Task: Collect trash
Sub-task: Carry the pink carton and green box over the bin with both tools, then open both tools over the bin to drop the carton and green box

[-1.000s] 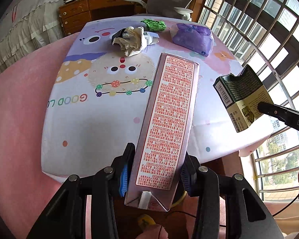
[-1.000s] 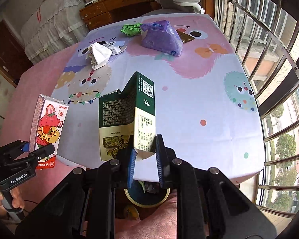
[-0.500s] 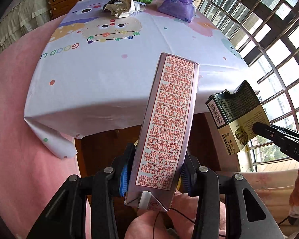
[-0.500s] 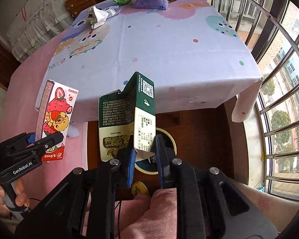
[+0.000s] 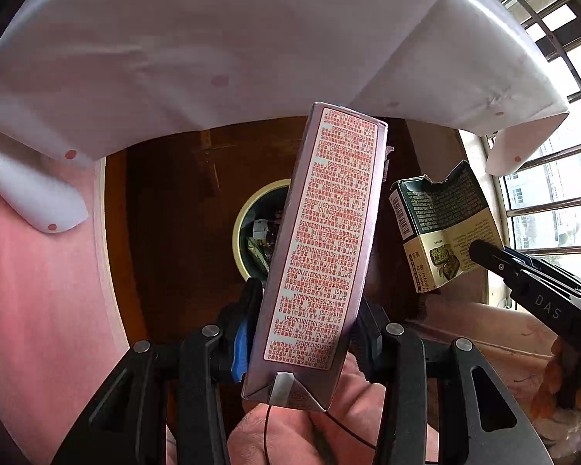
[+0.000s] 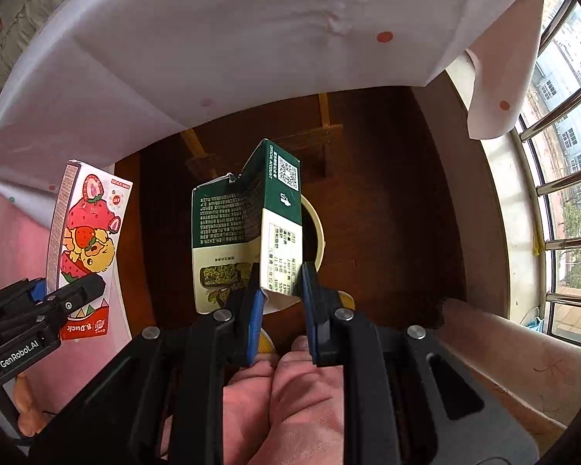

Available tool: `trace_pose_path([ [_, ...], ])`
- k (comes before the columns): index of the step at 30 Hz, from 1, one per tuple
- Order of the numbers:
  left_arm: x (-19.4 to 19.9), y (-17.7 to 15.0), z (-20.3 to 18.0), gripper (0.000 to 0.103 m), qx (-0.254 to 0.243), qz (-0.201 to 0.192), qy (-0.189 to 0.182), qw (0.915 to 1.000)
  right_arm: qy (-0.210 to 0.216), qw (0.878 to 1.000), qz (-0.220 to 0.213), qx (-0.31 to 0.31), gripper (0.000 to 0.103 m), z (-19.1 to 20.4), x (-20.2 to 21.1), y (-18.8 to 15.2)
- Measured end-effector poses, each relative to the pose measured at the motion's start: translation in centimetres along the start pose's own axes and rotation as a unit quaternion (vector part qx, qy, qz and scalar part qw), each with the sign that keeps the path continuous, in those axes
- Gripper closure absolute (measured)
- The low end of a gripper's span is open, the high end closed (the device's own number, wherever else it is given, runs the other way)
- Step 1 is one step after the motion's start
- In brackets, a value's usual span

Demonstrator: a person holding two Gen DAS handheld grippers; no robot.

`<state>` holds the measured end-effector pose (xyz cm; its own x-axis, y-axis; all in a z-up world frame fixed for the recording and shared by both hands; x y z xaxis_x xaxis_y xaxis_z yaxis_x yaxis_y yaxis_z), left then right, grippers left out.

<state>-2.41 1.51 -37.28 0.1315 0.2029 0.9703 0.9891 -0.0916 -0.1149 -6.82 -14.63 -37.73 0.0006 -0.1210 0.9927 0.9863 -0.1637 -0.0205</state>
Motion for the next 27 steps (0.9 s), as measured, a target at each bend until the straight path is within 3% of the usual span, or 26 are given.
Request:
trace_pose_path([
  [7, -9.2, 2.1, 0.6, 0.061, 0.005, 0.042, 0.007, 0.9991, -0.005, 1.0, 0.024, -0.017, 0.087, -0.4, -9.7, 0.1],
  [13, -14.3, 4.7, -0.1, 0.06, 0.001, 0.048, 0.016, 0.9987, -0.002, 0.999, 0.034, -0.032, 0.087, -1.5, -15.2, 1.1],
  [15, -15.6, 5.2, 0.2, 0.054, 0.008, 0.05, 0.022, 0.9985, 0.0, 0.999, 0.033, -0.035, 0.087, -1.8, -16.4, 1.3],
  [17, -16.8, 5.6, 0.5, 0.029, 0.014, 0.054, 0.031, 0.998, -0.001, 0.999, 0.035, -0.038, 0.086, -2.1, -17.5, 1.7],
  [18, -17.1, 5.9, 0.8, 0.024, 0.017, 0.055, 0.033, 0.9978, 0.0, 0.998, 0.037, -0.041, 0.086, -2.2, -18.1, 1.7],
  [27, -17.3, 6.4, 5.4, 0.02, 0.032, 0.036, 0.064, 0.9968, 0.01, 0.998, 0.044, -0.037, 0.084, -1.2, -20.3, 2.7],
])
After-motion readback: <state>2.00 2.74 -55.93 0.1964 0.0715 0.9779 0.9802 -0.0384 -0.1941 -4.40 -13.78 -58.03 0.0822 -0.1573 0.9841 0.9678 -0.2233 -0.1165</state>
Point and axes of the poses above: each gripper's, at about its wrist camera, not at the fingertips, and x roughly against the way its jaws point, z to its left, y to its top, the point moved 9 cm from there along -x, roughly the way its jaws point, and after that the axes turned 12 degrees about z, right-handed, at the moved point
